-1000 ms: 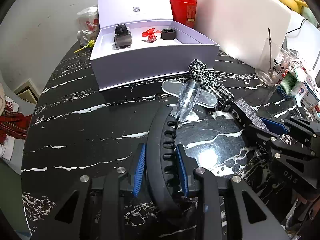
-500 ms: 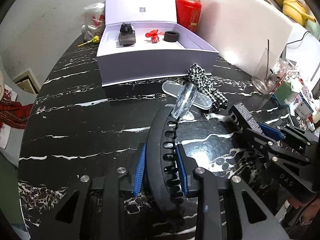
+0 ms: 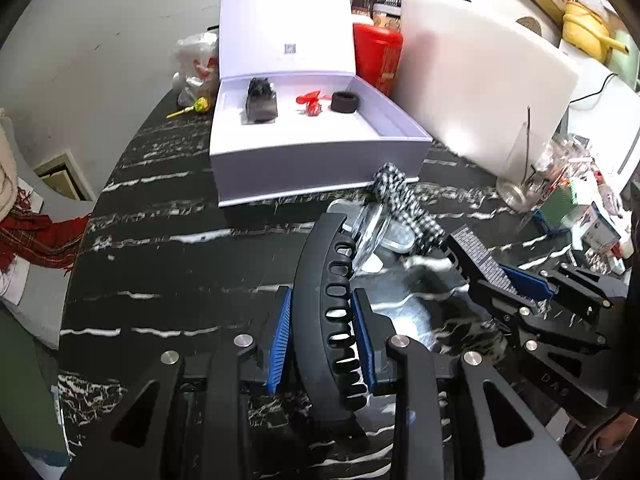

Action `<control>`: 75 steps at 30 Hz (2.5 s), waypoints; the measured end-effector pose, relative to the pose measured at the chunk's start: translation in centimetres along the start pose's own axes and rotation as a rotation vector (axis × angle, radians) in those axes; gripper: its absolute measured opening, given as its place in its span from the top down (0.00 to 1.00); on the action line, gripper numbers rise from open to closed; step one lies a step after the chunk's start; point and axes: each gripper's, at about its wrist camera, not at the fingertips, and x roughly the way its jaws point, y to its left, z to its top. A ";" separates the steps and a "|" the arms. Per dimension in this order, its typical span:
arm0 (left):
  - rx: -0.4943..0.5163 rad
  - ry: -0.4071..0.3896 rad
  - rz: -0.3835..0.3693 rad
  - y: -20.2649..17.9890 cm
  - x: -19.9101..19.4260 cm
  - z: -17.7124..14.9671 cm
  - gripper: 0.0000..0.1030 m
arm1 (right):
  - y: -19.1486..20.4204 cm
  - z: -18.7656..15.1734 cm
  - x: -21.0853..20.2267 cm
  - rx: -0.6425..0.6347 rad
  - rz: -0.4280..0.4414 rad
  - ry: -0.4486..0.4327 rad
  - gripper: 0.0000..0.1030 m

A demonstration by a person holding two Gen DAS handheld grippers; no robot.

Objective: Organize rigid objects

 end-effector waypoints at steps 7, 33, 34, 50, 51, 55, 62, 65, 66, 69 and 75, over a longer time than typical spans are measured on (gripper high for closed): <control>0.022 -0.046 -0.012 -0.8 -0.6 2.0 0.71 | -0.7 1.8 -0.8 -0.008 -0.010 -0.030 0.76; 0.042 -0.124 -0.012 0.3 0.8 10.6 0.71 | -1.2 10.8 0.9 -0.102 0.040 -0.119 0.76; 0.042 -0.125 -0.012 0.4 1.0 11.0 0.71 | -1.3 11.0 1.0 -0.103 0.041 -0.120 0.76; 0.037 -0.120 -0.017 1.8 4.5 14.3 0.71 | -3.5 13.7 4.3 -0.059 0.036 -0.104 0.76; 0.040 -0.113 -0.014 1.8 4.8 14.2 0.71 | -3.6 13.7 4.5 -0.055 0.034 -0.098 0.76; 0.042 -0.104 -0.015 1.9 5.1 14.0 0.71 | -4.2 13.1 4.9 -0.040 0.033 -0.084 0.76; 0.058 -0.086 -0.034 1.7 4.8 12.7 0.71 | -4.6 11.6 4.7 -0.014 0.028 -0.055 0.76; 0.071 -0.067 -0.056 1.3 4.7 11.8 0.71 | -4.7 10.8 4.2 -0.002 0.027 -0.044 0.76; 0.074 -0.046 -0.062 1.2 4.8 11.5 0.71 | -4.7 10.6 4.1 0.001 0.026 -0.042 0.76; 0.075 0.010 -0.066 0.7 5.3 10.7 0.71 | -4.6 9.7 3.5 0.013 0.027 -0.035 0.76; 0.110 0.080 -0.084 -0.4 6.0 8.7 0.63 | -4.5 8.3 2.7 0.038 0.028 -0.024 0.76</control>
